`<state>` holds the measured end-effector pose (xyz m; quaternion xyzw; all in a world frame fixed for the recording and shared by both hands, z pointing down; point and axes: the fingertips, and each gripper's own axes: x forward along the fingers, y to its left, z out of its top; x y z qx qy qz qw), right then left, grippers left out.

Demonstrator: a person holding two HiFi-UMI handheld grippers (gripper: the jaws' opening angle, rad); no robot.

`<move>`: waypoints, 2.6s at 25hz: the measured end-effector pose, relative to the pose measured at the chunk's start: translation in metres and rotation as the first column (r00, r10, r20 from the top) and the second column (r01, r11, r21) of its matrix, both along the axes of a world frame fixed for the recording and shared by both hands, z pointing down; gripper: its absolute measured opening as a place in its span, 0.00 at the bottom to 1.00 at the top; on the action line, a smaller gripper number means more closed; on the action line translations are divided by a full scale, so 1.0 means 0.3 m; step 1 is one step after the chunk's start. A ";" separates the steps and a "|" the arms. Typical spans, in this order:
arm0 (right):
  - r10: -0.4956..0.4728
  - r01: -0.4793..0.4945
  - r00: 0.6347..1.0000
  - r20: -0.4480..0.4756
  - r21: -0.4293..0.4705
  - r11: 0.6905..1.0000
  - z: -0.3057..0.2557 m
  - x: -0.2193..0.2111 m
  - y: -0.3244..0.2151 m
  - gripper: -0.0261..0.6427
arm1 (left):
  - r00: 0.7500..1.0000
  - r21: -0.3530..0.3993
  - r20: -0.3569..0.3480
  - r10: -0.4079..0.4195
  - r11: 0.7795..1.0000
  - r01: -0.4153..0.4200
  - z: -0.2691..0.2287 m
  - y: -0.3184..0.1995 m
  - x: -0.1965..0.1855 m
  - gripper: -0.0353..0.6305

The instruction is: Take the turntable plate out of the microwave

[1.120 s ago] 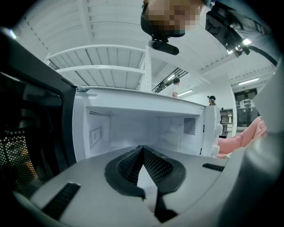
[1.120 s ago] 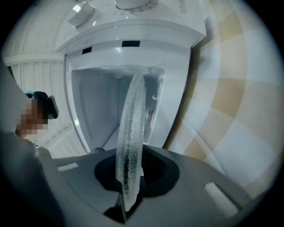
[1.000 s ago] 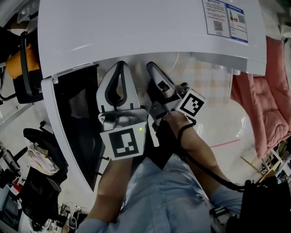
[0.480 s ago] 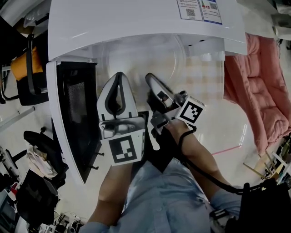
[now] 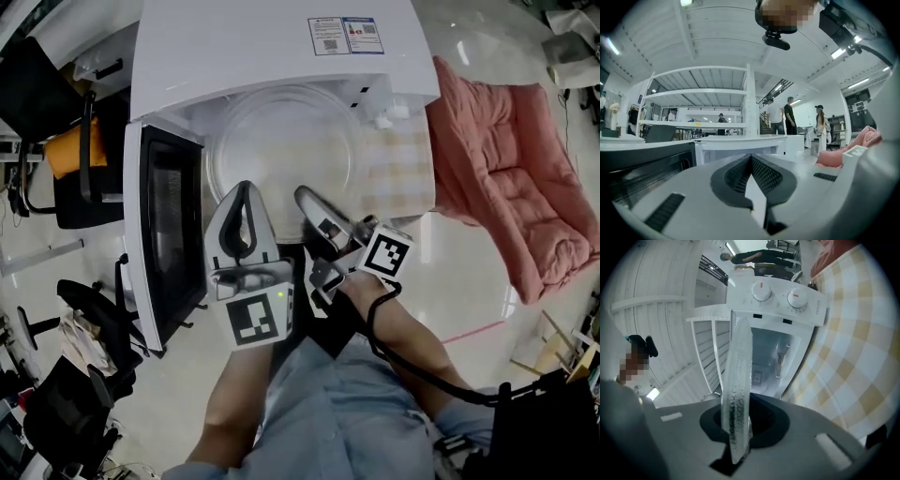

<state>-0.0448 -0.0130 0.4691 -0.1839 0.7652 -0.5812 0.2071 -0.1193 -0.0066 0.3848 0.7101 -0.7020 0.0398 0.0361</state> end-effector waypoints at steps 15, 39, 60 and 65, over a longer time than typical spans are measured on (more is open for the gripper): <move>-0.062 0.059 0.998 0.032 0.081 0.995 -0.276 0.074 0.145 0.08 | 1.000 0.057 0.028 -0.012 0.998 0.010 -0.231 0.181 0.136 0.06; 0.015 -0.020 0.999 0.045 0.106 0.994 -0.394 0.072 -0.095 0.08 | 0.996 0.138 0.065 0.054 0.988 -0.063 -0.397 0.012 0.174 0.06; 0.086 -0.087 0.993 0.078 0.012 0.996 -0.302 0.001 -0.313 0.09 | 0.994 0.073 0.047 0.097 0.992 -0.100 -0.327 -0.200 0.065 0.06; 0.108 -0.109 0.991 0.083 0.012 0.994 -0.307 -0.016 -0.364 0.09 | 0.993 0.066 0.047 0.110 0.991 -0.113 -0.318 -0.234 0.055 0.06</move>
